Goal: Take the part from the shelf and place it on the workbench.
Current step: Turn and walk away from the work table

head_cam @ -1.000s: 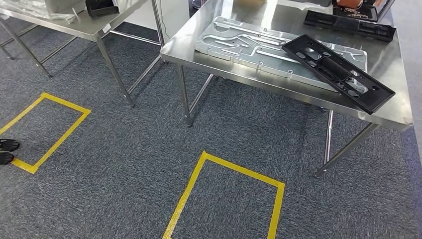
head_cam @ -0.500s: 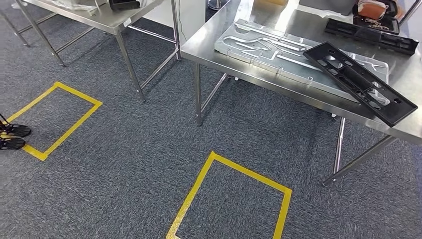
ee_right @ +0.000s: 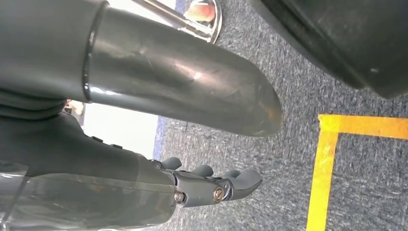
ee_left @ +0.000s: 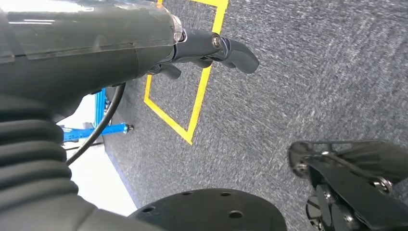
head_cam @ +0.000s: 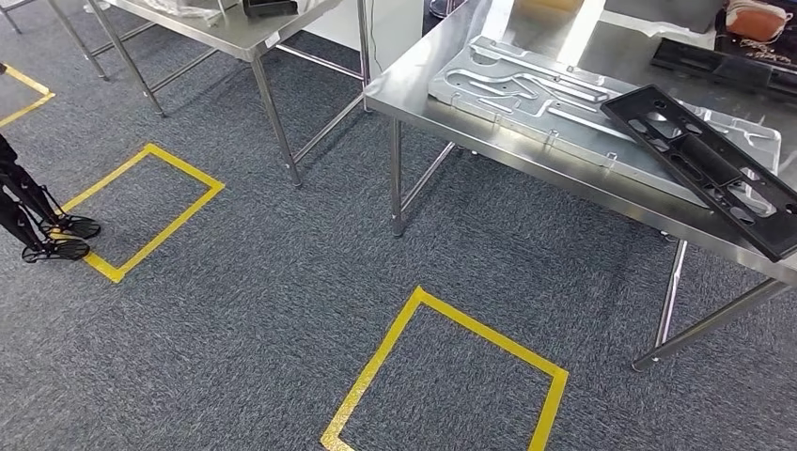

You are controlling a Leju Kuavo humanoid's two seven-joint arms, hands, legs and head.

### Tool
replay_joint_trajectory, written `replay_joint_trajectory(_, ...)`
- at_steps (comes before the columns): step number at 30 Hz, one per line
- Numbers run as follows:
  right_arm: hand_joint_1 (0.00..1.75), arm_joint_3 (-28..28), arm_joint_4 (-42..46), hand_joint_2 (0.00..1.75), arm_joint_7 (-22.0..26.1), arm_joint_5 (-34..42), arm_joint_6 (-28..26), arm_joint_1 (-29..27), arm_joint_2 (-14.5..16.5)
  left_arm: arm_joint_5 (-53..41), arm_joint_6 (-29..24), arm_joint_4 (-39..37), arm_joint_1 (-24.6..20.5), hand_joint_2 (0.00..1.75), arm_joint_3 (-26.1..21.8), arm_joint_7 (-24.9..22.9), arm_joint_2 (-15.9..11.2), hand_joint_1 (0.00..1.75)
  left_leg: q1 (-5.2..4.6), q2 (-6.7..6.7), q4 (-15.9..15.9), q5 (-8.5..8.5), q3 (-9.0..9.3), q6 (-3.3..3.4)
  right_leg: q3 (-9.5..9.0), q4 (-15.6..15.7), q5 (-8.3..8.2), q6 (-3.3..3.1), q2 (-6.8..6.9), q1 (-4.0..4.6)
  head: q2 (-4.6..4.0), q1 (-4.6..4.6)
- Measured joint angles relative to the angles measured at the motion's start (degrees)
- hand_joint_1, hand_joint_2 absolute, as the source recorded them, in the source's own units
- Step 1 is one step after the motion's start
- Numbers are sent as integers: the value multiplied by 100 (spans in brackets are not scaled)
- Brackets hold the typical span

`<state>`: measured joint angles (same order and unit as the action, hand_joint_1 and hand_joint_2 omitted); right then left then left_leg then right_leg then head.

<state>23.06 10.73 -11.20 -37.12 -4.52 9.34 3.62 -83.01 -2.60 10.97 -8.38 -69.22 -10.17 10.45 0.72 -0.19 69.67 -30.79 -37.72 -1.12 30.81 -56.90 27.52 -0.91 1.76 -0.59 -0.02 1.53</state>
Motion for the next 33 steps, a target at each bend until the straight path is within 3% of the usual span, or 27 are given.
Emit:
replay_joint_trajectory(2,0,1,0,0,-3,-28,21,3,-1,-14,14,0,2,175,0,5,-7,0,-16,121,-798,294,405,46,-5,-41,35,42,48,16,0,0)
replay_joint_trajectory(3,0,1,0,0,-4,-47,34,6,-1,-20,19,0,0,175,0,9,-10,0,-28,164,-1041,354,522,77,-3,-57,49,68,68,30,0,0)
replay_joint_trajectory(6,0,2,1,0,-8,-93,64,16,-2,-28,14,0,13,175,0,28,-12,0,-55,129,-1167,373,558,173,2,-66,61,154,130,48,0,0)
replay_joint_trajectory(8,0,2,1,0,-2,-105,75,23,-4,-28,4,0,14,175,0,44,-9,0,-41,81,-1211,410,567,244,48,-203,182,218,73,26,0,-1)
replay_joint_trajectory(9,0,2,1,0,4,-106,79,25,-7,-30,0,0,4,175,0,51,-6,0,-28,61,-1231,429,571,273,148,-431,333,247,8,15,0,-2)
replay_joint_trajectory(11,0,1,0,0,15,-106,84,16,-10,-36,-6,0,-12,175,0,57,2,0,-26,19,-1234,442,555,297,505,-1181,714,285,-109,-2,0,-2)
replay_joint_trajectory(12,0,0,0,0,19,-106,85,7,-11,-40,-10,0,-15,175,0,57,6,0,-30,-9,-1231,444,549,301,679,-1526,830,295,-130,-8,0,-2)
replay_joint_trajectory(13,0,-1,0,0,22,-106,87,-5,-12,-45,-15,0,-15,175,1,54,10,0,-33,-41,-1228,444,548,301,774,-1701,837,297,-139,-10,0,-2)
replay_joint_trajectory(14,0,-2,0,0,27,-104,88,-17,-12,-51,-20,0,-15,175,2,49,14,0,-35,-76,-1224,443,552,300,761,-1648,728,290,-146,-10,0,-2)
replay_joint_trajectory(15,0,-4,0,0,32,-102,88,-29,-13,-58,-23,0,-16,175,4,44,21,0,-35,-113,-1221,442,561,298,640,-1377,530,274,-160,-10,0,-2)
replay_joint_trajectory(16,0,-7,0,0,36,-98,86,-40,-15,-66,-25,0,-18,175,8,36,32,0,-34,-150,-1220,441,569,294,448,-961,301,246,-202,-10,0,-2)
replay_joint_trajectory(18,0,-11,0,0,38,-89,70,-62,-27,-90,-22,0,-26,175,17,19,55,0,-47,-211,-1210,438,565,254,135,-264,37,187,-307,6,0,-2)
replay_joint_trajectory(20,0,-14,-1,0,39,-78,54,-83,-37,-123,-6,0,-31,175,26,1,68,0,-46,-253,-1211,446,548,184,60,-65,16,146,-348,33,0,-2)
replay_joint_trajectory(23,0,-17,-2,0,30,-86,52,-121,-24,-166,29,0,-32,175,41,-38,70,0,-46,-233,-1115,365,504,85,34,9,-35,49,-262,3,0,-1)
replay_joint_trajectory(24,0,-17,-2,0,20,-94,53,-136,-18,-175,37,0,-37,175,49,-51,69,0,-48,-185,-911,233,416,62,24,37,-51,13,-223,-12,0,-1)
replay_joint_trajectory(27,0,-17,-2,0,-12,-104,60,-178,-11,-181,45,0,-45,175,63,-80,69,0,-24,-78,165,-296,-69,5,25,41,-50,-36,-112,1,0,0)
replay_joint_trajectory(28,0,-17,-2,0,-19,-104,63,-192,-10,-183,47,0,-41,175,64,-87,69,0,-19,-71,385,-348,-167,-10,27,33,-46,-38,-78,6,0,0)
replay_joint_trajectory(29,0,-17,-2,0,-24,-106,64,-203,-10,-186,50,0,-36,175,64,-92,69,0,-14,-60,395,-291,-164,-19,29,22,-39,-34,-47,8,0,0)
replay_joint_trajectory(30,0,-17,-2,0,-33,-112,66,-209,-9,-191,55,0,-33,175,66,-97,69,0,-10,-41,178,-138,-48,-20,27,8,-30,-25,-23,9,0,0)
replay_joint_trajectory(31,0,-17,-2,0,-44,-121,66,-212,-7,-199,59,0,-33,175,68,-101,68,0,-8,3,-220,65,160,-11,24,-9,-17,-11,0,9,0,0)
replay_joint_trajectory(33,0,-17,-2,0,-64,-143,66,-214,-2,-222,68,0,-52,175,78,-106,68,0,-29,118,-946,301,522,42,23,-51,17,36,40,32,0,-1)
